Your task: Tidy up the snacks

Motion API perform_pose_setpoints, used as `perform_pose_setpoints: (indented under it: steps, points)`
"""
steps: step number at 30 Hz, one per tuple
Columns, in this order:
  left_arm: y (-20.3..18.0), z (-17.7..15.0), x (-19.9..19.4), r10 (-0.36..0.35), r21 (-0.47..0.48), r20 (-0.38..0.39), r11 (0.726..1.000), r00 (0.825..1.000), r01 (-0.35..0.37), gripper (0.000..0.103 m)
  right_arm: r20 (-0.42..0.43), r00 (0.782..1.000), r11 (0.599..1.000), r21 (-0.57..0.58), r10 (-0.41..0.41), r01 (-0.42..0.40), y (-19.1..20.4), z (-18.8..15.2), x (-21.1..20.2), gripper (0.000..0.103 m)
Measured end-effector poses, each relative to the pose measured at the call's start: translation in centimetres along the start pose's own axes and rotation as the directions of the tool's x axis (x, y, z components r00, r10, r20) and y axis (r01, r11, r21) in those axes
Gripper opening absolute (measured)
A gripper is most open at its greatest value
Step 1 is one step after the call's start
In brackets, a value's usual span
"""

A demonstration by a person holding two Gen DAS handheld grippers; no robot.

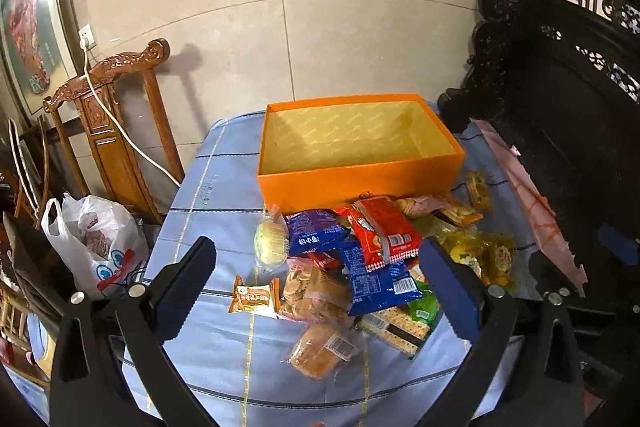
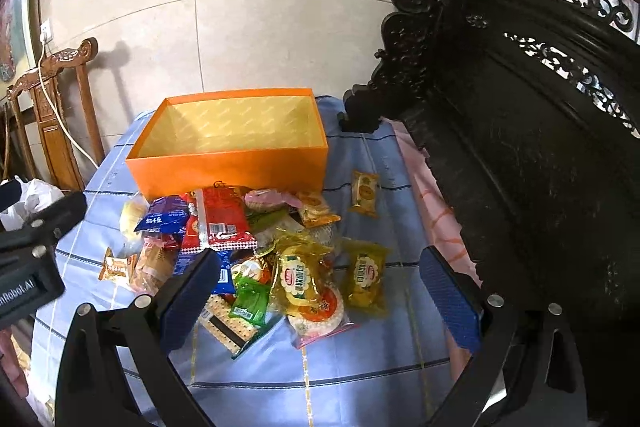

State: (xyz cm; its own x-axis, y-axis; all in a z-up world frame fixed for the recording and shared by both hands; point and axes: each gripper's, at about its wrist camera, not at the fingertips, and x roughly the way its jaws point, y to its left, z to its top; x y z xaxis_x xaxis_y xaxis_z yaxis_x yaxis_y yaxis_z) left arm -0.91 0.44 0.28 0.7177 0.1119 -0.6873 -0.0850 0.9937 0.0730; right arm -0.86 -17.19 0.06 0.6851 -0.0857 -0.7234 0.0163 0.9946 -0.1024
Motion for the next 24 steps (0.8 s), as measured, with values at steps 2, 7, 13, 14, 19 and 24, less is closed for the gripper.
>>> perform_pose_setpoints:
  steps: [2,7,13,14,19,24]
  points:
    - [0.18,0.08,-0.01,0.005,-0.004,0.003,1.000,1.000,-0.005,0.099,0.000,1.000,1.000,0.007,0.000,0.000,-0.15,0.09,0.03,0.100]
    - [0.38,0.17,0.02,0.014,-0.008,0.005,1.000,1.000,-0.014,0.099,-0.002,1.000,1.000,0.002,0.004,-0.004,-0.02,0.21,0.04,0.100]
    - [0.48,0.22,-0.04,0.015,-0.006,0.007,1.000,1.000,-0.015,0.099,-0.003,1.000,1.000,-0.009,0.009,-0.009,0.32,0.40,0.02,0.100]
    - [0.50,0.21,-0.02,0.017,-0.005,0.006,1.000,1.000,-0.017,0.099,-0.003,1.000,1.000,-0.009,0.010,-0.010,0.31,0.43,0.02,0.100]
    - [0.60,0.26,0.01,0.019,-0.003,0.006,1.000,1.000,-0.019,0.099,0.000,1.000,1.000,-0.008,-0.003,0.003,0.24,0.54,0.02,0.100]
    - [0.52,0.27,-0.12,0.046,0.010,0.024,0.999,0.999,-0.047,0.099,0.008,1.000,1.000,0.001,0.018,-0.018,-0.03,0.51,-0.10,0.100]
